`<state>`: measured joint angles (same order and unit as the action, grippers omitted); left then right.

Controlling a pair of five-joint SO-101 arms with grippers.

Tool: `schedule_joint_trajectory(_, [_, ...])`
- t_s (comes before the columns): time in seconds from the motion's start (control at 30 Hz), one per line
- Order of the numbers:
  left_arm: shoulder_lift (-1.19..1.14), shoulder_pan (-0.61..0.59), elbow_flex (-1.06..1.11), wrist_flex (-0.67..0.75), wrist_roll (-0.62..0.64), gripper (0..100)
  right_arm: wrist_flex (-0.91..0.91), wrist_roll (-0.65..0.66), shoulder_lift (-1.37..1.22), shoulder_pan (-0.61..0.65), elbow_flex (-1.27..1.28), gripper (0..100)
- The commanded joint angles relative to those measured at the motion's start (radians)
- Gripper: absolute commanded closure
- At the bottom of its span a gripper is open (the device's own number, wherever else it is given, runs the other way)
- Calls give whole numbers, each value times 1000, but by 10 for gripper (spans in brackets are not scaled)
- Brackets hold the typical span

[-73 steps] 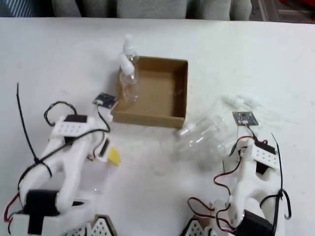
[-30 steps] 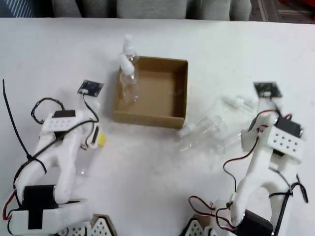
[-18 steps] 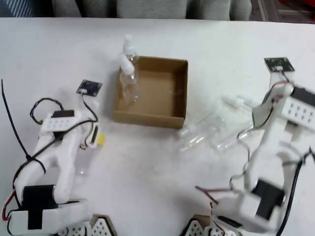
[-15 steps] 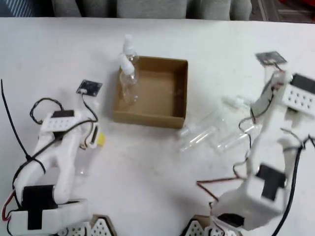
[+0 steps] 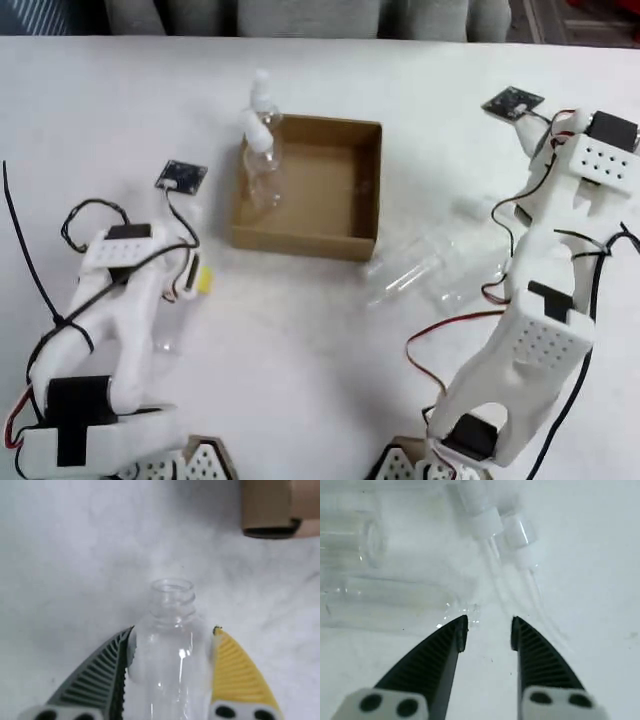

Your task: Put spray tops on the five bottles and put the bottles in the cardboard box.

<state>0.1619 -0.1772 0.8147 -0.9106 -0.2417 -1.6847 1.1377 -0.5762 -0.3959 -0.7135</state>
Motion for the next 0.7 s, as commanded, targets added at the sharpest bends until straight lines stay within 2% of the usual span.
schedule_joint_trajectory(0.0, [-4,2,-37,26,-3,965,-21,21,-8,18,-106,834])
schedule_joint_trajectory(0.13, [-4,18,-35,26,-3,966,-27,29,-21,30,-183,830])
schedule_joint_trajectory(0.3, [1,19,-25,48,-3,966,-44,163,-21,47,-187,785])
schedule_joint_trajectory(0.67, [4,53,-8,68,-3,966,-41,427,-107,73,-176,790])
